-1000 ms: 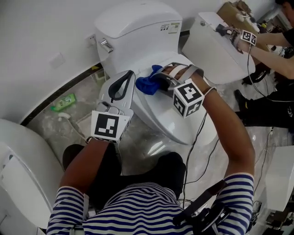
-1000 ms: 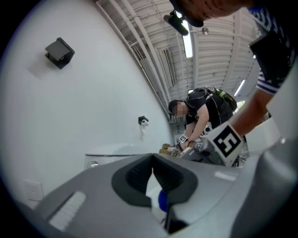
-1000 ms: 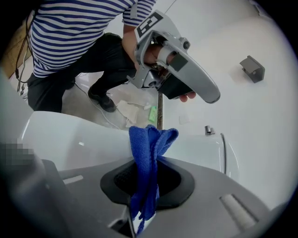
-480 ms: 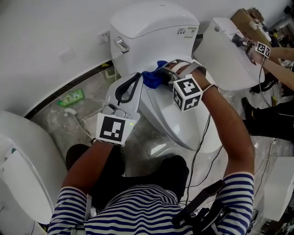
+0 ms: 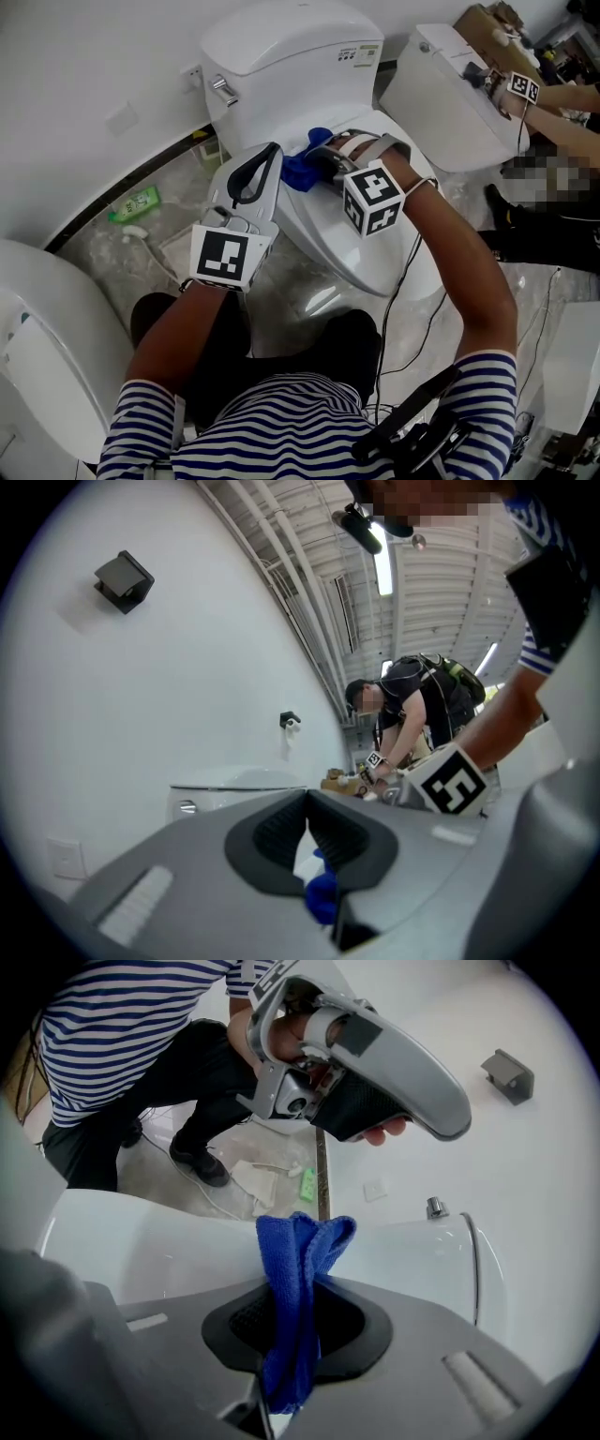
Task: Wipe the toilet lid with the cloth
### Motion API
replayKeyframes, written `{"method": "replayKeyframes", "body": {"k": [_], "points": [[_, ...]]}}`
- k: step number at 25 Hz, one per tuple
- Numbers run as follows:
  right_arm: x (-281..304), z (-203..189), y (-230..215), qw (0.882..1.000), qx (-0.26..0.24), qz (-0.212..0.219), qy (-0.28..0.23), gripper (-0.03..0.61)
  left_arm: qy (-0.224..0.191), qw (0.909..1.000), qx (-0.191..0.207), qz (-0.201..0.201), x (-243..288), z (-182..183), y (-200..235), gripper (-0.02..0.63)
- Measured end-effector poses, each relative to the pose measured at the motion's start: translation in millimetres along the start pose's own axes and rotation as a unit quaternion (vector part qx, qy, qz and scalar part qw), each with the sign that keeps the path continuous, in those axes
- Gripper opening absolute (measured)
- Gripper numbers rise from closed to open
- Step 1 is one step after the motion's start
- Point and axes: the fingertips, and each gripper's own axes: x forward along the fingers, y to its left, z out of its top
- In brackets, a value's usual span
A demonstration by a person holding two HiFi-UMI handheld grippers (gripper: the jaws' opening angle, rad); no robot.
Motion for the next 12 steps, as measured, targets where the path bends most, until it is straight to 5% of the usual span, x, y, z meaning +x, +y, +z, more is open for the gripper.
{"method": "replayKeyframes", "body": {"k": [12], "points": [[-58, 17, 81, 1.000, 0.007, 0.016, 0.017, 0.071, -0.005, 0.9998, 0.009, -0.018, 7, 8, -35, 0.004]]}}
